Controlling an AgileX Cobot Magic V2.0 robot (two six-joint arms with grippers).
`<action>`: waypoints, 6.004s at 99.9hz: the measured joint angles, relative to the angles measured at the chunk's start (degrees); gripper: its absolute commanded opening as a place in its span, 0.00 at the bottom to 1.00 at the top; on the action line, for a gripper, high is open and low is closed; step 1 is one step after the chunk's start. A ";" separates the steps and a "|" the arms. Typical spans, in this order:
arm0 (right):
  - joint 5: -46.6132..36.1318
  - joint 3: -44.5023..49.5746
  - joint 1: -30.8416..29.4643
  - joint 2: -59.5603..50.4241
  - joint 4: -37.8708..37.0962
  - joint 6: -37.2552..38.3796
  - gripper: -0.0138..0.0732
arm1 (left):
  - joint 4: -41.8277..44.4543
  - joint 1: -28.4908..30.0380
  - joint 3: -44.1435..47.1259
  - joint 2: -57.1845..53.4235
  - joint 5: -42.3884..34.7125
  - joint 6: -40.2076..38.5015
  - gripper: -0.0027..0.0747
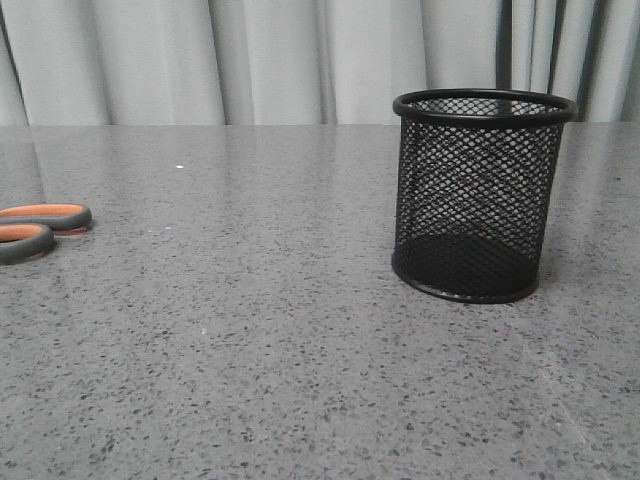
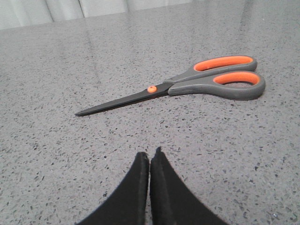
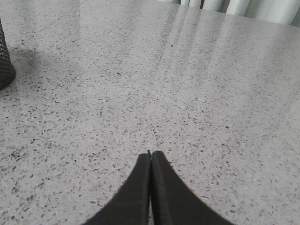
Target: Put scissors into bucket
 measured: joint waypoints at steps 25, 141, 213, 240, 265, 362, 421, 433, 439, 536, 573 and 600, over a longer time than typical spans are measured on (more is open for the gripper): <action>0.00 0.00 0.00 0.00 0.00 0.00 0.10 | 0.00 0.00 0.00 0.00 0.00 0.00 0.01; -11.84 0.00 0.00 0.00 -1.20 -0.01 0.10 | 0.00 0.00 0.00 0.00 0.00 0.00 0.01; -24.12 0.00 0.00 0.00 30.67 1.57 0.10 | -69.88 0.00 0.00 0.00 -25.84 -0.19 0.01; -11.57 -9.65 0.00 0.46 28.32 1.06 0.10 | -68.69 0.00 -0.51 0.00 -23.36 0.26 0.01; 6.30 -21.86 0.00 13.61 25.10 -4.03 0.12 | -43.94 0.00 -15.51 6.49 -4.32 7.22 0.16; 9.81 -31.13 4.44 29.46 26.93 -4.49 0.64 | 17.87 -18.50 -61.30 69.02 26.07 19.38 0.41; 12.30 -31.13 7.79 29.46 22.51 -4.60 0.64 | 3.14 -4.47 -71.35 89.06 44.45 65.50 0.50; 12.44 -31.13 8.86 29.46 21.43 -4.60 0.64 | 2.30 -2.43 -71.35 90.61 44.45 66.65 0.57; 12.44 -31.13 9.00 29.46 21.11 -4.60 0.64 | 1.84 -2.31 -71.35 91.30 44.45 66.87 0.57; 9.17 -31.13 9.00 29.46 20.16 -4.60 0.64 | -3.89 -2.05 -73.38 97.38 49.73 67.34 0.20; 9.17 -31.21 9.26 29.46 24.00 -4.73 0.64 | -8.67 -5.08 -71.86 93.11 45.66 67.11 0.16; 9.66 -34.71 15.43 29.46 40.50 -10.99 0.64 | -10.82 -13.13 -71.86 80.90 38.69 67.11 0.16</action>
